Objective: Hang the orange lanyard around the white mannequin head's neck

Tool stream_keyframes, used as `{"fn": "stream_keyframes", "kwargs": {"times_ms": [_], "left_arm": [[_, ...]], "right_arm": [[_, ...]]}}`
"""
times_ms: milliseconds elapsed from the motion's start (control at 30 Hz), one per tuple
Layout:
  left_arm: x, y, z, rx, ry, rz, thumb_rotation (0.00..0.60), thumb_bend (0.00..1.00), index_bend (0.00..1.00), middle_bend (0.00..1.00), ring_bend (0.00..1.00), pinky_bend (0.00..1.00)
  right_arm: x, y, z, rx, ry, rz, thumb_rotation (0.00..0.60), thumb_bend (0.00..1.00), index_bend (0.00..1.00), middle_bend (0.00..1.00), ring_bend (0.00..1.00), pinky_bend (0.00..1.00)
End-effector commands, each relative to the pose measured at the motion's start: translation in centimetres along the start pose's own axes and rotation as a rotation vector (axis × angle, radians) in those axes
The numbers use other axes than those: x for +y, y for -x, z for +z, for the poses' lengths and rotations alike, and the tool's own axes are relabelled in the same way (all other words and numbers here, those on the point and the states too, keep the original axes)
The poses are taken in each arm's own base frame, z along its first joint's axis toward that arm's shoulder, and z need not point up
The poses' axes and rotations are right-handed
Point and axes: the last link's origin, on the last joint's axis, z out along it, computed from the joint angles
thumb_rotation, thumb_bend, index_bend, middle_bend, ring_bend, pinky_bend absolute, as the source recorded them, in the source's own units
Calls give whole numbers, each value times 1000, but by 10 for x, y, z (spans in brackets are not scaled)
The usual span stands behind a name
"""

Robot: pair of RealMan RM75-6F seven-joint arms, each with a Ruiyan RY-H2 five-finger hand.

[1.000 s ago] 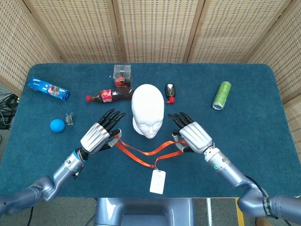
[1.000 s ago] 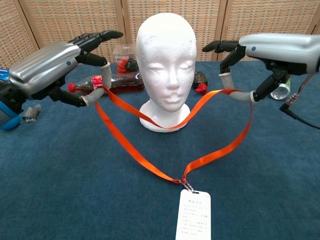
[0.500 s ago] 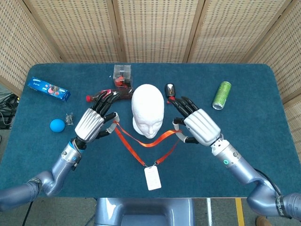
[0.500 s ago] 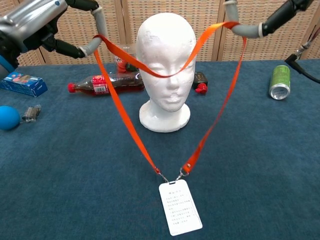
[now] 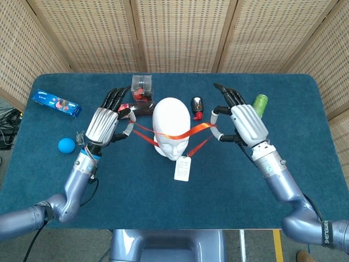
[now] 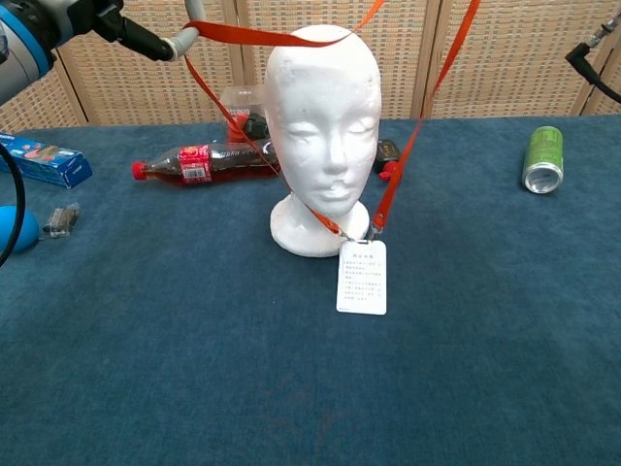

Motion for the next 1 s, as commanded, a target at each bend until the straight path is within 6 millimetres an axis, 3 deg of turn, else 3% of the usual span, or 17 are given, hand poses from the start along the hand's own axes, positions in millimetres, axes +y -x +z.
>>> {"fn": "stream_keyframes", "kwargs": {"times_ms": [33,233,500,833,900,1000], "left_arm": [[4,-10,18,-21,-81,56,600,452,681,0,0,0],[5,-12,38,-51,-167,58,600,451,683,0,0,0],[6,1,72,-106,-244,59,600,452,675,0,0,0],[3,15,92,-114,-272,91,600,452,632,0,0,0],[1,18,94,-118,-279,93,600,452,595,0,0,0],[-3,23,97,-129,-295,75,600,452,383,0,0,0]], "right_arm": [[1,-11,18,43,69,90,600,644,714,14,0,0],[9,-15,35,63,147,112,600,643,714,13,0,0],[26,2,58,52,233,101,600,643,712,13,0,0],[40,14,79,57,277,71,600,643,709,14,0,0],[42,15,82,58,284,78,600,643,709,14,0,0],[47,17,88,64,300,89,600,641,704,15,0,0]]}}
